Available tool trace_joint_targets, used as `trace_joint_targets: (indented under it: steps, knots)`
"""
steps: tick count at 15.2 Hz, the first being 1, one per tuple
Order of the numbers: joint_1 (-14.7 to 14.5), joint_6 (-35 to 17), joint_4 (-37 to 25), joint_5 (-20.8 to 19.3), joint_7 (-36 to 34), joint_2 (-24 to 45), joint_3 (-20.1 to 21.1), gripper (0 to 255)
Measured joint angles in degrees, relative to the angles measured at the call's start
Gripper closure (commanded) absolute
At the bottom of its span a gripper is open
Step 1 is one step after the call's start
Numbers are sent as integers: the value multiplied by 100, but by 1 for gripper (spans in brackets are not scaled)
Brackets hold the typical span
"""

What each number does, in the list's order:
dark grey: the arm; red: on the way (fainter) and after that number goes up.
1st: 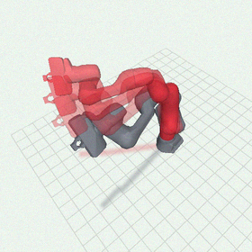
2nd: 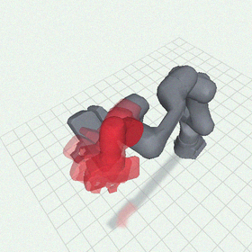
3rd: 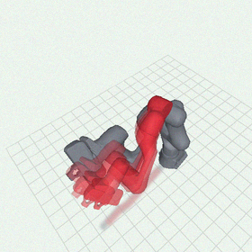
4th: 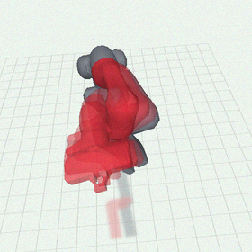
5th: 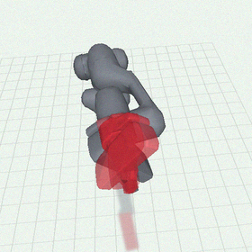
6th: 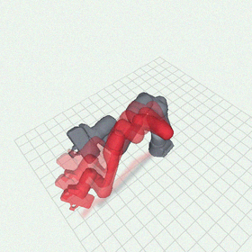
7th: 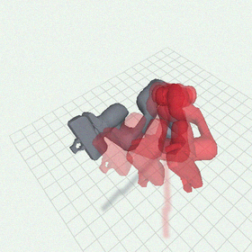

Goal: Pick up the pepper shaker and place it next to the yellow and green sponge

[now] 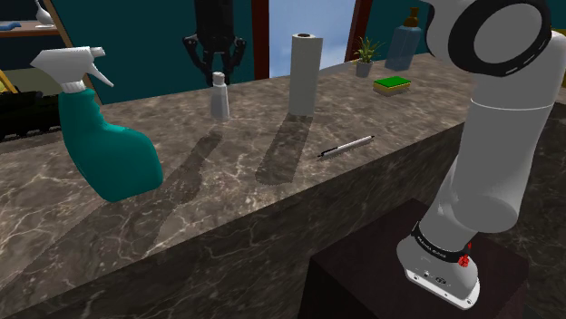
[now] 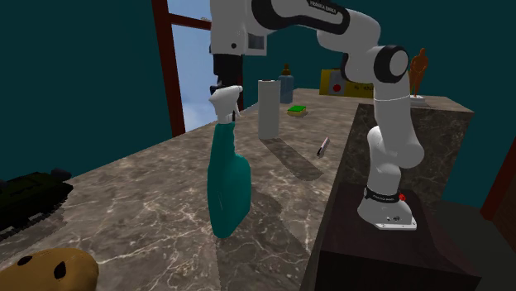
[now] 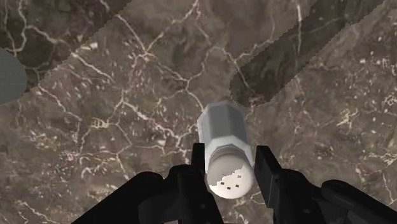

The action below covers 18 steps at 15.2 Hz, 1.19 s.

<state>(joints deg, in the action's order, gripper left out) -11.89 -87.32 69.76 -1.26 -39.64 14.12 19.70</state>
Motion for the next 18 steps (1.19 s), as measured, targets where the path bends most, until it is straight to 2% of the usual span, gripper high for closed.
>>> trace_joint_targets:
  steps: [5, 10, 12, 18]
  knots:
    - [-80, 497, -716, -84, -42, 228, 11, 255]
    - [-278, 1182, -1878, -266, -115, 712, 21, 255]
    - [-108, 1150, -1546, -150, -4, 415, 7, 255]
    - [628, 785, 264, 423, 725, -1060, -241, 255]
